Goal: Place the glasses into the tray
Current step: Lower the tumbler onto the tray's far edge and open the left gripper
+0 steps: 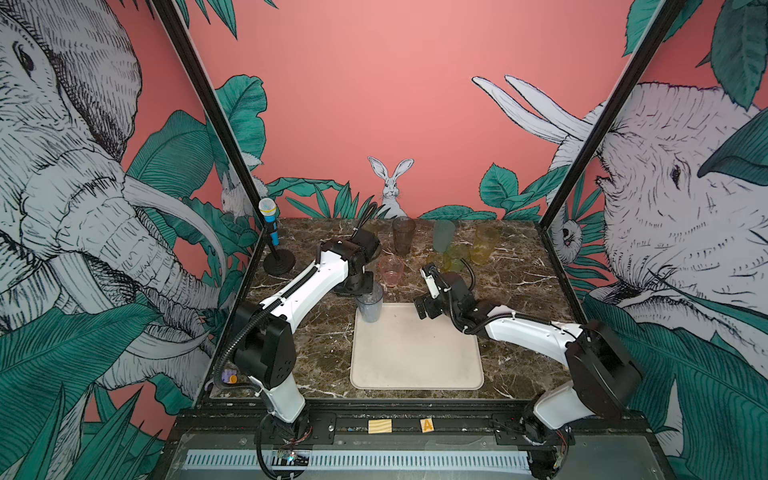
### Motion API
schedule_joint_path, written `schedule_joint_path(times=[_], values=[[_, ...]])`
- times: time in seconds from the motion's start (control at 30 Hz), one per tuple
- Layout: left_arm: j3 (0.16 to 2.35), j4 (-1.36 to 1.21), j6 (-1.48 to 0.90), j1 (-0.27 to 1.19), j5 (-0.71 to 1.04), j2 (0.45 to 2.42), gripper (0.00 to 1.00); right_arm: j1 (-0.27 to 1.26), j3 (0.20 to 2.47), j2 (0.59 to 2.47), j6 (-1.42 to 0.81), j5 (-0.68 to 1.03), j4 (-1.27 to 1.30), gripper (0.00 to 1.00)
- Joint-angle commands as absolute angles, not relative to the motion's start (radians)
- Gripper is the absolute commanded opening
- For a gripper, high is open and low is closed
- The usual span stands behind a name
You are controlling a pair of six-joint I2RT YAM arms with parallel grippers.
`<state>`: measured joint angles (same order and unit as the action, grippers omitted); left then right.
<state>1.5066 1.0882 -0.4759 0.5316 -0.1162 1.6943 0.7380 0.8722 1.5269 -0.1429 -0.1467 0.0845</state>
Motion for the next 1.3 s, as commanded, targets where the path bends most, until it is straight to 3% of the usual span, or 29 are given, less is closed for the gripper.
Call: schedule_joint_path(times=[0.0,0.7,1.27], values=[[1.539,1.087,-0.494,0.541,-0.118,1.695,0.0,0.749,0.887,1.513,-0.132,-0.16,0.098,0.99],[1.54,1.086,-0.501,0.545,-0.121,1.725,0.0,0.749,0.9,1.523,-0.134,-0.164,0.083,0.99],[1.559,1.08,-0.505,0.546,-0.115,1.713,0.29,0.753,0.906,1.53,-0.134,-0.169,0.076,0.99]])
